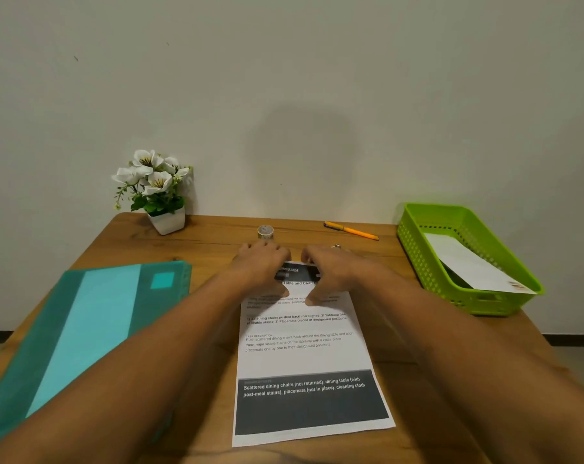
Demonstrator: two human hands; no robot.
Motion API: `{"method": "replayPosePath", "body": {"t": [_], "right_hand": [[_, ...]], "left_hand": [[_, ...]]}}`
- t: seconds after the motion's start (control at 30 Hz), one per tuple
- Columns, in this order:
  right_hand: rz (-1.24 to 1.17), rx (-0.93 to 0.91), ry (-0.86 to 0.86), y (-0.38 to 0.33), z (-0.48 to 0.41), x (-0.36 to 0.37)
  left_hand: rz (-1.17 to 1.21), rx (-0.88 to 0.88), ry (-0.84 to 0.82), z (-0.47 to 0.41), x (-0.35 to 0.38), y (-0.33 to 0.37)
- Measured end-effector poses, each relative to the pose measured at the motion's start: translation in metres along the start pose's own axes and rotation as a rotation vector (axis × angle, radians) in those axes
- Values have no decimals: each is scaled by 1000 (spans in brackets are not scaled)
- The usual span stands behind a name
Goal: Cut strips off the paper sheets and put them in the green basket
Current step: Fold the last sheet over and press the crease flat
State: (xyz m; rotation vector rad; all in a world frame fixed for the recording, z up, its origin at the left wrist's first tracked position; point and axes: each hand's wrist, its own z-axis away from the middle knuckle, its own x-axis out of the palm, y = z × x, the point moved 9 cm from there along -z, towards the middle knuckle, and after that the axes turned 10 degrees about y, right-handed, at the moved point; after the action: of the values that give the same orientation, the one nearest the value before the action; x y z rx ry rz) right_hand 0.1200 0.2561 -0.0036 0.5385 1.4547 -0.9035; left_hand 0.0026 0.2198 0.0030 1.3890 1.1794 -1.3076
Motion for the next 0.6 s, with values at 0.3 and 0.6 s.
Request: {"method": "replayPosePath", "body": {"t": [0.3,0.6], "right_hand": [[113,-92,288,-25,4,-12],[225,1,299,38,49,-14]], "left_hand": [[-74,42,276,14,-12,12],[-70,-95,331,57,-17,-36]]}}
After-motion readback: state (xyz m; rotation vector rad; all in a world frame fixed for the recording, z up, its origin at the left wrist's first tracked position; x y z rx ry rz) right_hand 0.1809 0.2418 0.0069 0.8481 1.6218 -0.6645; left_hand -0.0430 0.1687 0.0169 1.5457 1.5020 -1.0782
